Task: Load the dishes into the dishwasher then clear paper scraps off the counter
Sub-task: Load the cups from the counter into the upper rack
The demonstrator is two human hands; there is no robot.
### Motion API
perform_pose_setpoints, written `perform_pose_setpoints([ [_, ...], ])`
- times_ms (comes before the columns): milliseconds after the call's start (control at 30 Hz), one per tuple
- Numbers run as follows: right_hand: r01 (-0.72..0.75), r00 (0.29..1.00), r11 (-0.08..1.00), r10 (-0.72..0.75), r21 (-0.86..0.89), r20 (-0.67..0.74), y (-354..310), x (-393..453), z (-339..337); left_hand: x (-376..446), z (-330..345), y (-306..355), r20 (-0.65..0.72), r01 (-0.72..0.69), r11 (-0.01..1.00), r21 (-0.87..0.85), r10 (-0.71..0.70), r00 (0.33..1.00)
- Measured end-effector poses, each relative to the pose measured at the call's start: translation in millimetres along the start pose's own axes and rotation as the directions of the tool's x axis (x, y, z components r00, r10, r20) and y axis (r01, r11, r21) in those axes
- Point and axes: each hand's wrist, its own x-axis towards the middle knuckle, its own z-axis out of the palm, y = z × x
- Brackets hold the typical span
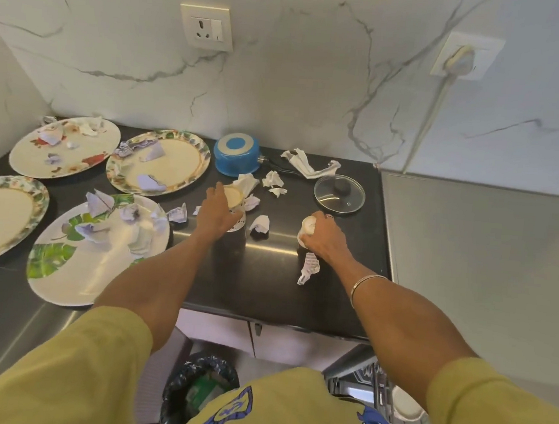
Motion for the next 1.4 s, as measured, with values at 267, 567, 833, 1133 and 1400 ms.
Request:
perform_pose_setpoints([
  [267, 0.018, 0.999, 0.999, -0.019, 0.032, 0.026, 8, 6, 1, 4, 4, 5, -0.054, 0.056, 0.994, -0.09, -0.061, 0.997],
  [567, -0.011, 1.0, 0.999, 0.013, 0.045, -0.029, 3, -3, -9, -25, -1, -4, -0.184, 0.093, 0.995, -0.034, -0.098, 0.978],
  [833, -0.053, 0.996, 0.997, 0.057, 0.059, -0.071, -2, -37, -19, -59, -8, -4, -0.165, 0.027, 0.999, -0.021, -0.03, 0.986],
  [1133, -0.123, 0.973, 0.984, 0.145, 0.129, -0.181, 6, -108, -21, -109, 2, 30, -0.09, -0.14, 0.99, 0.001, 0.14, 0.986],
  [1400, -0.231, 0.921, 0.962, 0.265, 0.148, -0.285, 38, -177, -29, -157, 25, 64, -0.011, -0.315, 0.949, 0.004, 0.315, 0.949],
])
